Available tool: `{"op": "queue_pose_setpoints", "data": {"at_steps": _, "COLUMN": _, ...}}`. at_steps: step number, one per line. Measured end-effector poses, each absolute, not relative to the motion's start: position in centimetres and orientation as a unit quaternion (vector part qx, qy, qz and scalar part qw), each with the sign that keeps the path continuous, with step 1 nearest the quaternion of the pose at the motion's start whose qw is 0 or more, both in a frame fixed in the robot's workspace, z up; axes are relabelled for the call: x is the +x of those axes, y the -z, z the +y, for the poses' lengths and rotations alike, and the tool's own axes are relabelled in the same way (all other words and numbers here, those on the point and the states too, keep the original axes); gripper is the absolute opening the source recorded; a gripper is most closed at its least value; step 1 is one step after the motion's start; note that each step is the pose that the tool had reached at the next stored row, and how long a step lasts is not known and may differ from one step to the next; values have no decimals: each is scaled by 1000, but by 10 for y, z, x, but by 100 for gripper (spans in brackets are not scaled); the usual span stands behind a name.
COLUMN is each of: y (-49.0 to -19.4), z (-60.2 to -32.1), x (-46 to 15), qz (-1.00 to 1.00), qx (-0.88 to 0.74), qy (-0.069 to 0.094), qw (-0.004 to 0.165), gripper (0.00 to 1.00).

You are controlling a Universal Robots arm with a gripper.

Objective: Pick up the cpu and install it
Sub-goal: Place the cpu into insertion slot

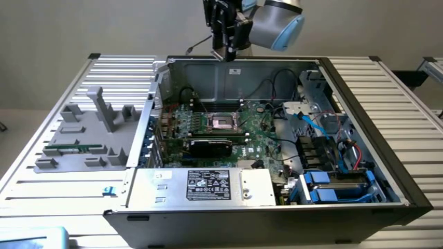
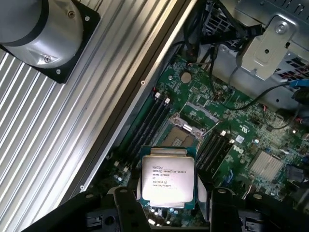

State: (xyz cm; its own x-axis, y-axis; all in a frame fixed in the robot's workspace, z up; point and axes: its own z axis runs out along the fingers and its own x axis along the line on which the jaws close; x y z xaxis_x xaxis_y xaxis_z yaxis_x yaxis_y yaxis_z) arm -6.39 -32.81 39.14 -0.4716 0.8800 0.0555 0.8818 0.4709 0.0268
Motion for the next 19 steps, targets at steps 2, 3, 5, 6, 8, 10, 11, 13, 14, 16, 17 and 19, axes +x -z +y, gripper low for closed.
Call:
{"op": "queue_pose_setpoints", "data": {"at_steps": 2, "y": -391, "z": -328, "x": -64, "qz": -849, "qx": -528, "qy": 26, "qw": 17, "gripper": 55}}
{"op": "queue_pose_setpoints", "data": {"at_steps": 3, "y": -391, "z": -328, "x": -64, "qz": -845, "qx": -534, "qy": 26, "qw": 16, "gripper": 55}}
{"op": "queue_pose_setpoints", "data": {"at_steps": 5, "y": -391, "z": -328, "x": -64, "qz": -836, "qx": -548, "qy": 26, "qw": 16, "gripper": 55}}
{"op": "queue_pose_setpoints", "data": {"at_steps": 6, "y": -391, "z": -328, "x": -64, "qz": -831, "qx": -555, "qy": 27, "qw": 16, "gripper": 55}}
{"op": "queue_pose_setpoints", "data": {"at_steps": 8, "y": -391, "z": -328, "x": -64, "qz": -822, "qx": -569, "qy": 27, "qw": 15, "gripper": 55}}
{"op": "queue_pose_setpoints", "data": {"at_steps": 10, "y": -390, "z": -328, "x": -64, "qz": -812, "qx": -583, "qy": 27, "qw": 15, "gripper": 55}}
{"op": "queue_pose_setpoints", "data": {"at_steps": 11, "y": -390, "z": -328, "x": -64, "qz": -807, "qx": -589, "qy": 27, "qw": 15, "gripper": 55}}
{"op": "queue_pose_setpoints", "data": {"at_steps": 13, "y": -390, "z": -328, "x": -64, "qz": -797, "qx": -603, "qy": 27, "qw": 14, "gripper": 55}}
{"op": "queue_pose_setpoints", "data": {"at_steps": 14, "y": -390, "z": -328, "x": -64, "qz": -792, "qx": -609, "qy": 28, "qw": 14, "gripper": 55}}
{"op": "queue_pose_setpoints", "data": {"at_steps": 16, "y": -390, "z": -328, "x": -64, "qz": -782, "qx": -622, "qy": 28, "qw": 13, "gripper": 55}}
{"op": "queue_pose_setpoints", "data": {"at_steps": 17, "y": -389, "z": -328, "x": -64, "qz": -777, "qx": -629, "qy": 28, "qw": 13, "gripper": 55}}
{"op": "queue_pose_setpoints", "data": {"at_steps": 19, "y": -389, "z": -328, "x": -64, "qz": -767, "qx": -641, "qy": 28, "qw": 13, "gripper": 55}}
